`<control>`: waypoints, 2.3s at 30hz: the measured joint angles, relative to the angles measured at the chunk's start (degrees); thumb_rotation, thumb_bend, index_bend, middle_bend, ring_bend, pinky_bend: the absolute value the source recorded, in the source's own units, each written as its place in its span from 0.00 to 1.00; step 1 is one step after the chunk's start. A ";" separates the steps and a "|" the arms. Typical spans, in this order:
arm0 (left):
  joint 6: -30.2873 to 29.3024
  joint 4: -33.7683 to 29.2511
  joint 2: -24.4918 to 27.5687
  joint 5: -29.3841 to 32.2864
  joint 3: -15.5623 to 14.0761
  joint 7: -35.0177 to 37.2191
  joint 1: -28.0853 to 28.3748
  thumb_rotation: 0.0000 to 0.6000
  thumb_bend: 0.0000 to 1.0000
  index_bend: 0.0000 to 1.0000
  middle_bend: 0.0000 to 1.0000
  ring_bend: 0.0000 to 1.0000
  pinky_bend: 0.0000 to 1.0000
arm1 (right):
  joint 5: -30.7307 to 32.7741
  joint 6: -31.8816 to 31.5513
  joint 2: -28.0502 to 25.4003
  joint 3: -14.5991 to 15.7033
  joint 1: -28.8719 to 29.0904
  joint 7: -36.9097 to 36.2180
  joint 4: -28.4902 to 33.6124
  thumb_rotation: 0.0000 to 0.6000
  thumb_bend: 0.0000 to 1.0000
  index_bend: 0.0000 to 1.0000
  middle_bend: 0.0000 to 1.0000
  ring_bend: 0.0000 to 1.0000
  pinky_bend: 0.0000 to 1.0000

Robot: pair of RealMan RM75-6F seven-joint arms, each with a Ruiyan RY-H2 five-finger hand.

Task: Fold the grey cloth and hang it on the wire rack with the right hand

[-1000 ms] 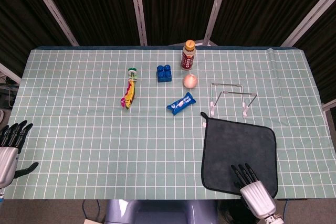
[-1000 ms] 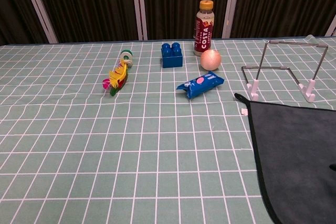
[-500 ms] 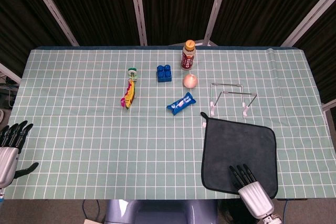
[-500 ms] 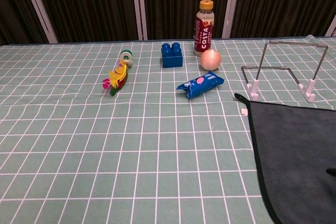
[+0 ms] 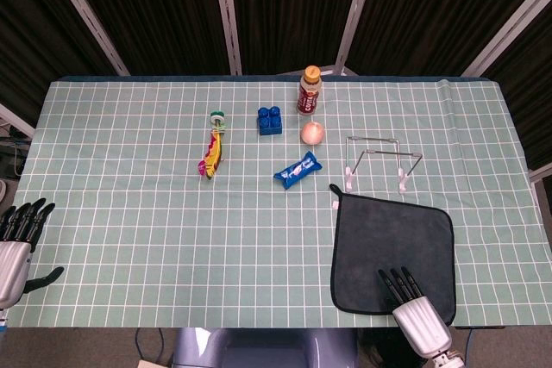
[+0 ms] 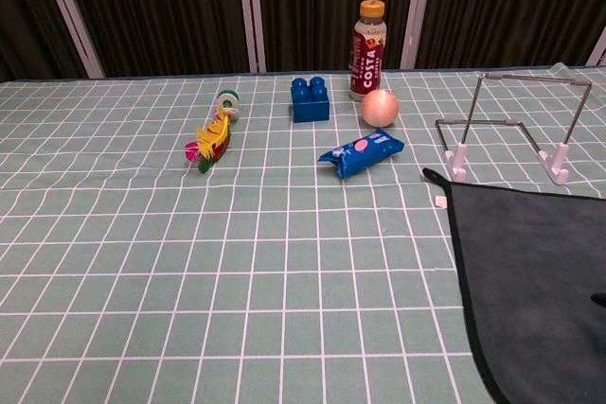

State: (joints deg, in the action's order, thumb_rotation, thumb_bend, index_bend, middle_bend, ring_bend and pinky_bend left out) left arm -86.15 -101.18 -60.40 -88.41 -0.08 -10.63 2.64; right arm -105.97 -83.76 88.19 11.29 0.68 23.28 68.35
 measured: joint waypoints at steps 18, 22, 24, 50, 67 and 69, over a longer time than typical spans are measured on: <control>0.18 -0.05 0.09 0.23 0.02 0.00 0.08 1.00 0.00 0.00 0.00 0.00 0.00 | 6.69 4.91 -3.29 -4.21 3.43 -6.72 10.68 1.00 0.49 0.64 0.10 0.00 0.01; 0.31 0.00 -0.01 0.36 0.04 -0.19 0.13 1.00 0.00 0.00 0.00 0.00 0.00 | 11.85 8.71 -5.17 -7.67 5.67 -7.76 15.67 1.00 0.49 0.65 0.11 0.00 0.01; 0.38 0.04 -0.10 0.51 0.08 -0.32 0.17 1.00 0.00 0.00 0.00 0.00 0.00 | 14.73 10.65 -5.75 -9.91 7.02 -8.11 17.32 1.00 0.49 0.66 0.12 0.00 0.01; 3.13 0.95 -1.40 4.27 1.01 -2.28 1.45 1.00 0.00 0.00 0.00 0.00 0.00 | 47.02 24.54 1.78 -26.37 22.85 3.02 9.50 1.00 0.49 0.66 0.12 0.00 0.01; 3.30 1.05 -1.40 4.51 0.94 -2.18 1.64 1.00 0.00 0.00 0.00 0.00 0.00 | 53.13 25.03 2.64 -26.03 24.62 3.10 5.80 1.00 0.49 0.66 0.12 0.00 0.01; 3.22 1.02 -1.43 4.42 0.89 -2.31 1.63 1.00 0.00 0.00 0.00 0.00 0.00 | 53.36 25.13 2.78 -25.76 24.69 2.83 5.70 1.00 0.49 0.66 0.12 0.00 0.01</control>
State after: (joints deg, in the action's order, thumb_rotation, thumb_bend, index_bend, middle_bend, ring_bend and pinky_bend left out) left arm -82.93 -100.16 -61.83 -83.99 0.81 -12.94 4.26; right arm -52.61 -58.63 90.97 -14.47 25.38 26.11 74.05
